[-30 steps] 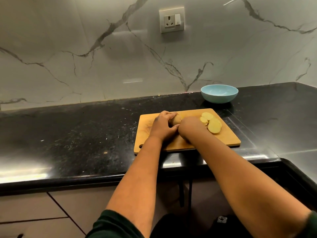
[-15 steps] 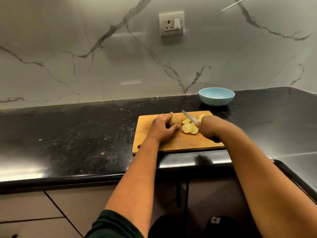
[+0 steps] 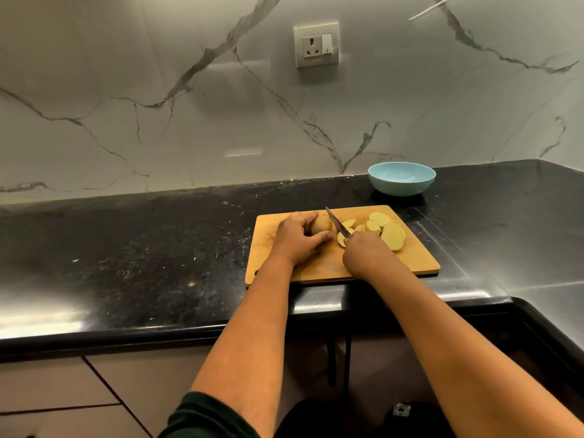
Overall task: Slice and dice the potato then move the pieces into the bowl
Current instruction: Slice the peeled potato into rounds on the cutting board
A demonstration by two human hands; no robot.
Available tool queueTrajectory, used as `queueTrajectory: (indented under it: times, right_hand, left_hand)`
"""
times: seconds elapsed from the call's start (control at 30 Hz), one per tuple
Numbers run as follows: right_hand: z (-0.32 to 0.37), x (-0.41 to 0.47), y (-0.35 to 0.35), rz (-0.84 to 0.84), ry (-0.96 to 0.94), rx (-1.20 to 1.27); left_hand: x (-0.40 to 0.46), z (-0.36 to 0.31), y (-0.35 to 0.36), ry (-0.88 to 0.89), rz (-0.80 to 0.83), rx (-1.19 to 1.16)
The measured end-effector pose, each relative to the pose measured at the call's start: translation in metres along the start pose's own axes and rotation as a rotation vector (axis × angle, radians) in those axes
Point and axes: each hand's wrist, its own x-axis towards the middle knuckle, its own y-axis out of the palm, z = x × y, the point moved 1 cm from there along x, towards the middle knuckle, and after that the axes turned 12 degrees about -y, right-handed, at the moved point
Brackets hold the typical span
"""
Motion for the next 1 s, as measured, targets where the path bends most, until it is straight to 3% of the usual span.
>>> queueTrajectory:
  times: [0.33,0.53,1.0]
  right_hand:
    - [0.007,-0.003,0.0,-0.067,0.09,0.116]
    - [0.028,0.009,-0.022,0.085,0.021,-0.058]
    - [0.026,-0.002,-0.023,0.227,-0.021,-0.161]
  left_hand:
    - [0.006,0.004,0.002,0.002,0.037,-0.083]
    - [0.009,0.008,0.004,0.001,0.028,-0.086]
    - [0.004,0.004,0.002,0.025,0.03,-0.058]
